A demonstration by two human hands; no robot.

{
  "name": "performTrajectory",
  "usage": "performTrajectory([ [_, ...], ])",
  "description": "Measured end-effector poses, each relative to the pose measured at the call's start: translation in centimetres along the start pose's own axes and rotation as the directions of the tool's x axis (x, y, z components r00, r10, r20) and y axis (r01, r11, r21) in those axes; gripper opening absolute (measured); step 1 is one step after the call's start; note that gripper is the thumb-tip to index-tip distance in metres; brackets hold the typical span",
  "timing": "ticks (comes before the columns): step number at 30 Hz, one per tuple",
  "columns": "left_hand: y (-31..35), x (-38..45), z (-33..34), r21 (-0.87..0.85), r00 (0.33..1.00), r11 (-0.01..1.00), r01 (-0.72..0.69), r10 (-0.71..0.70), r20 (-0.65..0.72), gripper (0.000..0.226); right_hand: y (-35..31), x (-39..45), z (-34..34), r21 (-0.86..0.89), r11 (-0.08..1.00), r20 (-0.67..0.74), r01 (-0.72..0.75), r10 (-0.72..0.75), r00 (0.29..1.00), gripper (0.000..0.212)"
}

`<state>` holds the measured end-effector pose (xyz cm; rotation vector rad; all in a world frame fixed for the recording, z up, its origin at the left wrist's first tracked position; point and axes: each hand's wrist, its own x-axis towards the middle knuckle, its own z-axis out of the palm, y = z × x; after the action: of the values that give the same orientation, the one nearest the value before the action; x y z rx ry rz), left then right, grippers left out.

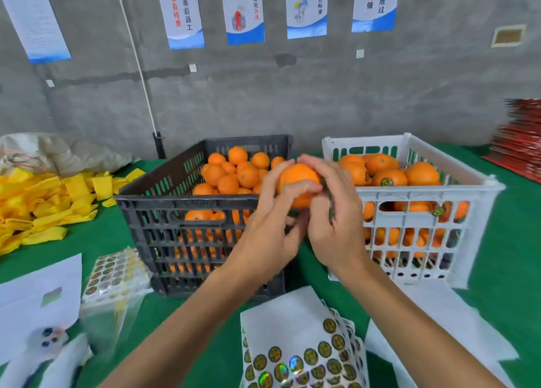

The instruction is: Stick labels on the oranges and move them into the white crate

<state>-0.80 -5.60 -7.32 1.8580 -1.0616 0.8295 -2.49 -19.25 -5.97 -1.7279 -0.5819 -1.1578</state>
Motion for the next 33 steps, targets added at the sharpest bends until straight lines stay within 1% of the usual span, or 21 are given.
performTrajectory([
  [1, 0.1, -1.8, 1.4, -0.023, 1.000, 1.000, 0.002, -0.002, 0.006, 0.046, 0.5, -1.8, -1.0, -0.016, 1.000, 0.021, 0.004, -0.003, 1.000, 0.045],
  [2, 0.1, -3.7, 2.6, -0.053, 0.999, 0.998, 0.032, -0.030, 0.027, 0.047, 1.3, -3.7, -1.9, -0.037, 0.999, 0.060, -0.008, 0.010, 0.998, 0.044],
  [4, -0.5, -7.2, 4.7, -0.123, 0.981, 0.977, 0.174, -0.162, 0.106, 0.051, 3.2, -7.3, -3.4, -0.075, 0.993, 0.181, -0.088, 0.100, 0.978, 0.040],
  [5, -1.0, -8.9, 5.5, -0.125, 0.962, 0.961, 0.248, -0.229, 0.150, 0.053, 4.1, -9.1, -3.9, -0.094, 0.982, 0.247, -0.165, 0.183, 0.952, 0.037],
  [7, -2.1, -12.0, 6.7, -0.050, 0.921, 0.939, 0.341, -0.323, 0.217, 0.052, 5.7, -12.2, -4.8, -0.156, 0.941, 0.358, -0.302, 0.338, 0.870, 0.035],
  [9, -3.0, -14.6, 7.2, 0.009, 0.901, 0.933, 0.361, -0.351, 0.255, 0.048, 7.1, -15.1, -5.6, -0.203, 0.907, 0.446, -0.368, 0.421, 0.790, 0.035],
  [10, -3.5, -15.5, 7.3, 0.010, 0.892, 0.925, 0.380, -0.370, 0.260, 0.048, 7.7, -16.3, -6.0, -0.212, 0.894, 0.497, -0.395, 0.447, 0.744, 0.035],
  [11, -3.8, -16.0, 7.1, -0.001, 0.879, 0.909, 0.418, -0.404, 0.255, 0.048, 8.3, -17.1, -6.4, -0.234, 0.882, 0.555, -0.409, 0.466, 0.689, 0.036],
  [13, -4.5, -16.4, 6.9, -0.002, 0.857, 0.879, 0.476, -0.463, 0.227, 0.046, 9.4, -17.6, -6.8, -0.317, 0.876, 0.656, -0.363, 0.479, 0.583, 0.037],
  [15, -4.9, -16.6, 7.0, 0.026, 0.844, 0.869, 0.494, -0.487, 0.224, 0.046, 9.9, -17.4, -7.1, -0.351, 0.868, 0.715, -0.351, 0.491, 0.498, 0.041],
  [17, -5.0, -16.8, 7.2, 0.007, 0.847, 0.869, 0.495, -0.484, 0.221, 0.045, 10.0, -17.1, -7.3, -0.346, 0.867, 0.759, -0.359, 0.483, 0.436, 0.050],
  [18, -5.0, -16.9, 7.2, -0.006, 0.847, 0.867, 0.499, -0.486, 0.217, 0.044, 10.1, -17.1, -7.3, -0.347, 0.871, 0.774, -0.349, 0.476, 0.419, 0.054],
  [19, -5.0, -16.9, 7.2, -0.024, 0.844, 0.861, 0.508, -0.492, 0.213, 0.043, 10.2, -17.2, -7.3, -0.349, 0.872, 0.780, -0.342, 0.473, 0.410, 0.055],
  [21, -5.0, -17.0, 7.2, -0.062, 0.837, 0.847, 0.528, -0.506, 0.209, 0.043, 10.3, -17.2, -7.3, -0.343, 0.871, 0.778, -0.352, 0.474, 0.414, 0.050],
  [26, -5.0, -17.1, 7.1, -0.079, 0.837, 0.843, 0.533, -0.510, 0.200, 0.042, 10.0, -17.0, -6.3, -0.270, 0.861, 0.758, -0.432, 0.467, 0.456, 0.034],
  [28, -5.1, -17.2, 7.0, -0.075, 0.837, 0.844, 0.531, -0.509, 0.200, 0.042, 9.9, -17.2, -6.2, -0.253, 0.862, 0.741, -0.439, 0.465, 0.484, 0.027],
  [31, -5.4, -17.2, 7.1, -0.077, 0.839, 0.846, 0.528, -0.506, 0.198, 0.043, 9.6, -17.7, -6.2, -0.246, 0.895, 0.705, -0.372, 0.428, 0.565, 0.024],
  [33, -5.5, -17.2, 7.2, -0.071, 0.844, 0.852, 0.519, -0.498, 0.199, 0.043, 9.3, -17.7, -6.3, -0.247, 0.937, 0.699, -0.246, 0.348, 0.625, 0.023],
])
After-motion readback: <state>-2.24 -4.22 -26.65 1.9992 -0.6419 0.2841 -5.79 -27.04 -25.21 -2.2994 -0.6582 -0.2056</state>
